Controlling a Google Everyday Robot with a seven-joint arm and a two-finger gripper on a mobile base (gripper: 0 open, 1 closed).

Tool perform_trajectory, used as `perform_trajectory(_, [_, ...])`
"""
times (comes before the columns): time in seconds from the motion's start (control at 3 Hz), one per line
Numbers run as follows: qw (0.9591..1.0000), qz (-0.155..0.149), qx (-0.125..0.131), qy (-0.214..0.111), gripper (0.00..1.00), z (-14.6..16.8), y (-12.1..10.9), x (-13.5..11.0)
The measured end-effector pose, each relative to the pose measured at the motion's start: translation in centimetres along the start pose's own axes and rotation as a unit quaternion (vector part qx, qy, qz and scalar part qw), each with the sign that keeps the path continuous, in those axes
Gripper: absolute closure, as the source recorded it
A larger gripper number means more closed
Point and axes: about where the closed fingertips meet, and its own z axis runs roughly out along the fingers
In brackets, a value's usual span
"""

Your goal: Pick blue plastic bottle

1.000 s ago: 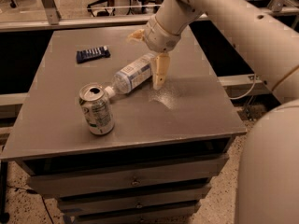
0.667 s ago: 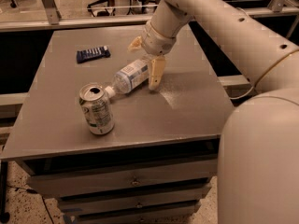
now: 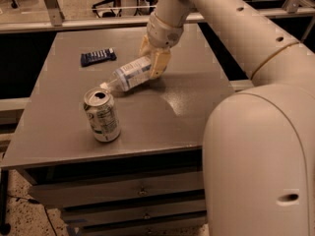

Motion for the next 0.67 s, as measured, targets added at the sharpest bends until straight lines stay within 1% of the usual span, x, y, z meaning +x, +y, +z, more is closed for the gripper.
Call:
perform_trajectory(0.33, [0.9994,0.033,0.002,-0.008,0.88,-2.8,-0.1,0.0])
perform_trajectory(0.67, [0.9929,0.093,0.032,-0.067,1.0,-7.2,1.2,0.3])
